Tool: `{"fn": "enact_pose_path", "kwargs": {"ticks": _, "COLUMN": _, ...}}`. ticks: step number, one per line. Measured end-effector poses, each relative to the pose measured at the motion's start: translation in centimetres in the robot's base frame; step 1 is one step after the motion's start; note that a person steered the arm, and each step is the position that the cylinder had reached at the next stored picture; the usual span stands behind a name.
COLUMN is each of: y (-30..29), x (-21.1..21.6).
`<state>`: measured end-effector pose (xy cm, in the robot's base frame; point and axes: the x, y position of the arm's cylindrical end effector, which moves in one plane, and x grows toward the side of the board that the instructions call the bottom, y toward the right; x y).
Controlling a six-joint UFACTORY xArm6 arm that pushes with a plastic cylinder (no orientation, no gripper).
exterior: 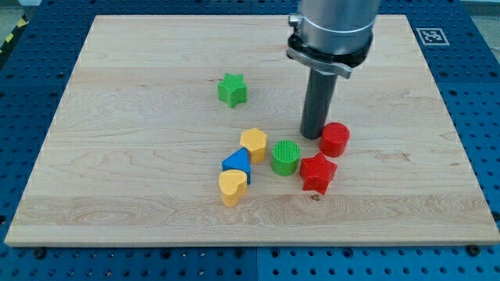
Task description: Move the red circle to the right of the red star
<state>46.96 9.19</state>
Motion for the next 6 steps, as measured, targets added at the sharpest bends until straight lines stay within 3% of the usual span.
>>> {"fn": "enact_pose_path", "kwargs": {"ticks": 6, "y": 13.2, "x": 4.8}}
